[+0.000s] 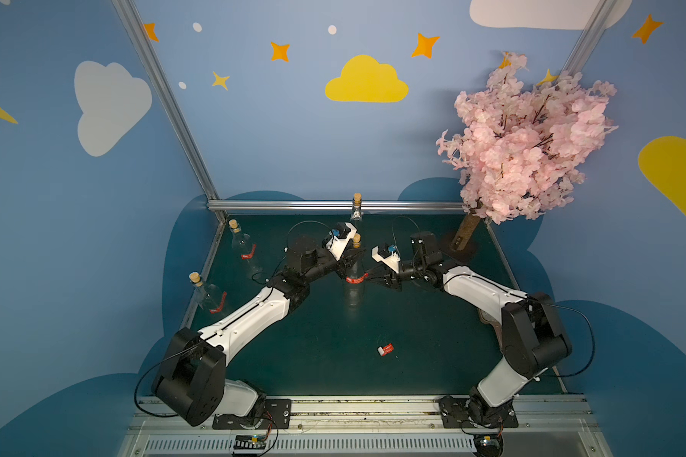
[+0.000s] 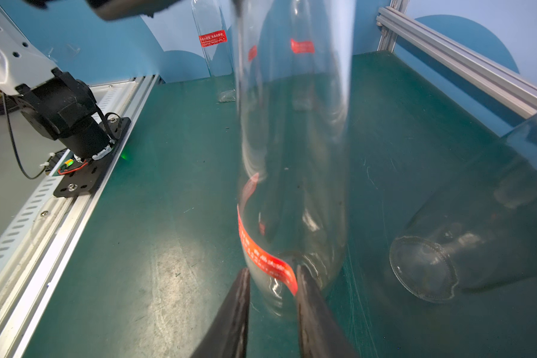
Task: Remove the label from the bottle
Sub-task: Tear open the label from the bottle.
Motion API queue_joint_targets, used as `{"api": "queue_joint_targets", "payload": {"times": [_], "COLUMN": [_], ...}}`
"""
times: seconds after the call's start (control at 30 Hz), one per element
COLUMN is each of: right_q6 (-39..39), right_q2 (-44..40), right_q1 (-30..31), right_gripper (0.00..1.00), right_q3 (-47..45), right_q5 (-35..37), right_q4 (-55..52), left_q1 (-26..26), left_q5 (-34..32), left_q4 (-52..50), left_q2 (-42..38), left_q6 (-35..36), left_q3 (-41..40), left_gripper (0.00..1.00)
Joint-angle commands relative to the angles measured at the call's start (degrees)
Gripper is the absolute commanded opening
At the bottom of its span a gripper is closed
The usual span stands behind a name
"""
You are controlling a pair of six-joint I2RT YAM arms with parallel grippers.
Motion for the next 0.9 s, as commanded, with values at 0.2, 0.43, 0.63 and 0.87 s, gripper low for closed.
{"api": "queue_joint_targets", "payload": {"times": [0.2, 0.43, 0.63, 0.87], "right_q6": [0.0, -0.1, 1.0, 3.0], "right_q2": [-0.4, -1.3, -1.4, -0.4], "right_q1": [0.3, 0.2, 0.2, 0.2], "right_gripper": [0.17, 0.14, 0.14, 0.12], "right_q3": [0.1, -0.9, -1.3, -1.0], "right_q5": [-2.1, -2.3, -1.2, -1.1], "right_q4": [-0.2, -0.4, 0.3, 2.3], "left_q1": [0.7, 0.7, 0.7, 0.7], "left_q5": [-0.4, -0.5, -0.3, -0.2], "left_q4": [-1.3, -1.1, -0.9, -0.9], "left_q2": [0.9, 0.8, 0.8, 0.6], "left_q6": [0.9, 0.6, 0.5, 0.4], "left_q3": [-0.7, -0.8, -1.0, -0.9], "left_gripper": [0.25, 0.25, 0.25, 0.25]}}
